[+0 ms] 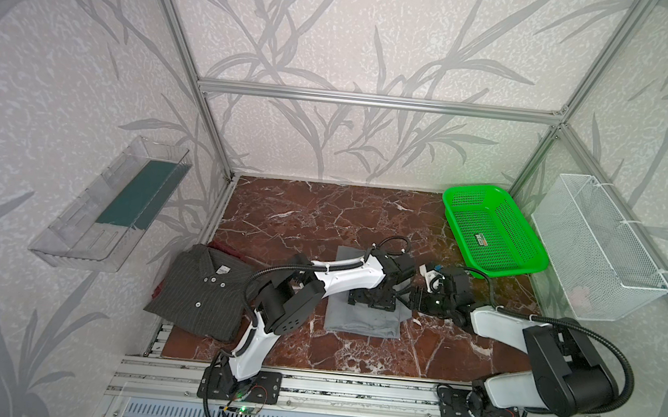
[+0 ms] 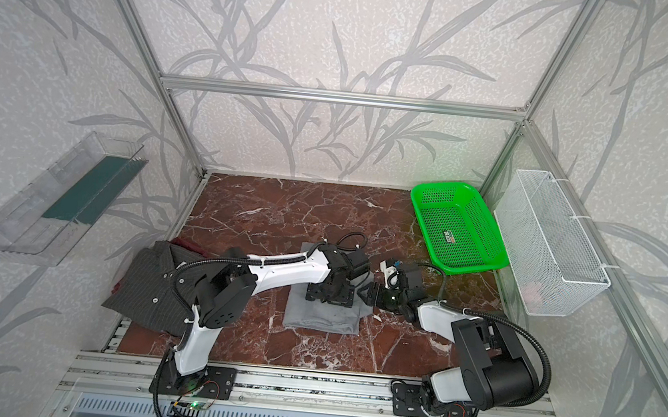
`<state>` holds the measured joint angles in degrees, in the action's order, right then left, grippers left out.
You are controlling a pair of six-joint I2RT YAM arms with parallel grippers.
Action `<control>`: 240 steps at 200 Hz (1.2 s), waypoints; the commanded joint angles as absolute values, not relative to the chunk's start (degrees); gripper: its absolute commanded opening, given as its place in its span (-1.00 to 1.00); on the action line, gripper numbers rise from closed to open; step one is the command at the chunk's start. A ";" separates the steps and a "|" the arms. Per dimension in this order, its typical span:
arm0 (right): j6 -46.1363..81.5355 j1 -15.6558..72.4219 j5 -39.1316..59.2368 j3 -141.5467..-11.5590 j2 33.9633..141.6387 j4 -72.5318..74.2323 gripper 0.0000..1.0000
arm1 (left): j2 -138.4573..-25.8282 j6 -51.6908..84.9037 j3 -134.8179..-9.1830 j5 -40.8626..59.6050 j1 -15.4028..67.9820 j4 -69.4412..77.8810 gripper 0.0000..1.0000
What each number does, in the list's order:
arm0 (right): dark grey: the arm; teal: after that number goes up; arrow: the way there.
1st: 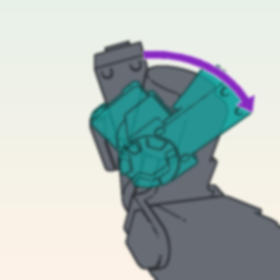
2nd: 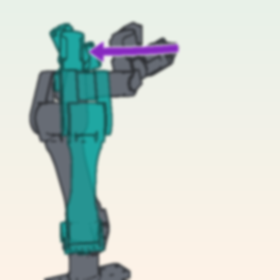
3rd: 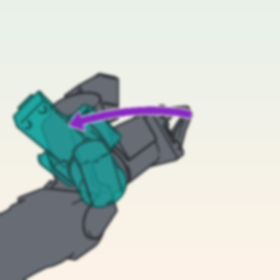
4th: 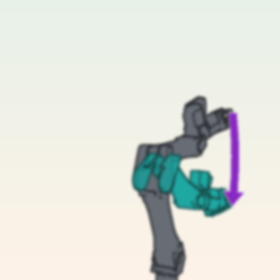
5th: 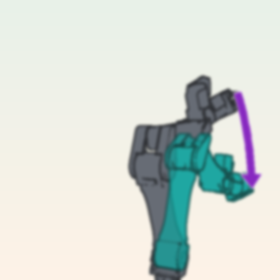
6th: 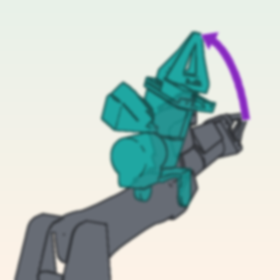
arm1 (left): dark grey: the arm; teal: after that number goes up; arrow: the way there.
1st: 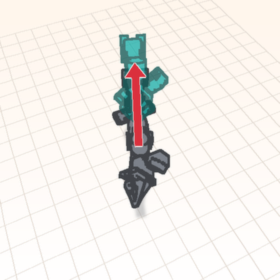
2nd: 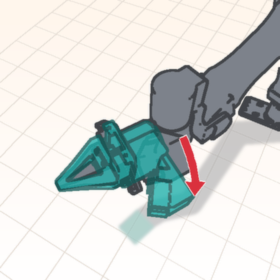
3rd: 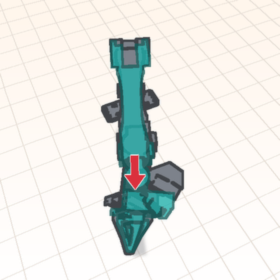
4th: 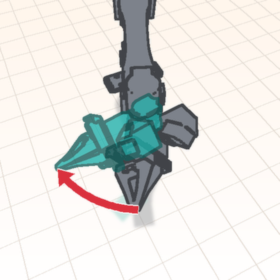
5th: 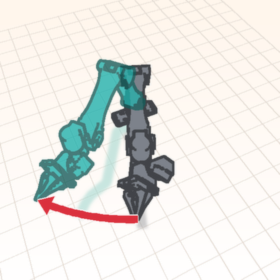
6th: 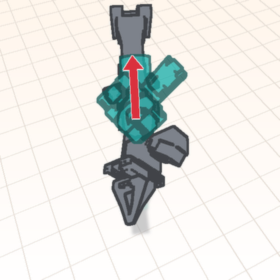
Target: Fold and stack the long sleeve shirts
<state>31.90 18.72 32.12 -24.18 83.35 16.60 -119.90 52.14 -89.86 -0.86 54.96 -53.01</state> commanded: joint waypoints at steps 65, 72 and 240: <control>34.48 21.45 34.87 -23.11 91.81 27.03 -0.02 | -119.50 52.11 -83.97 2.03 55.00 -48.98 0.83; 34.37 21.72 34.06 -23.03 91.67 26.90 -0.07 | -119.28 51.95 -83.85 1.85 55.01 -48.95 0.83; 31.60 22.06 13.23 -27.34 67.74 -3.76 -1.00 | -100.87 51.81 -85.00 -4.88 54.51 -58.53 0.84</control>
<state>34.74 22.28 19.35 -23.11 73.19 10.11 -107.35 52.05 -83.53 -1.26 54.89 -52.69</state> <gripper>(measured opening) 0.117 0.919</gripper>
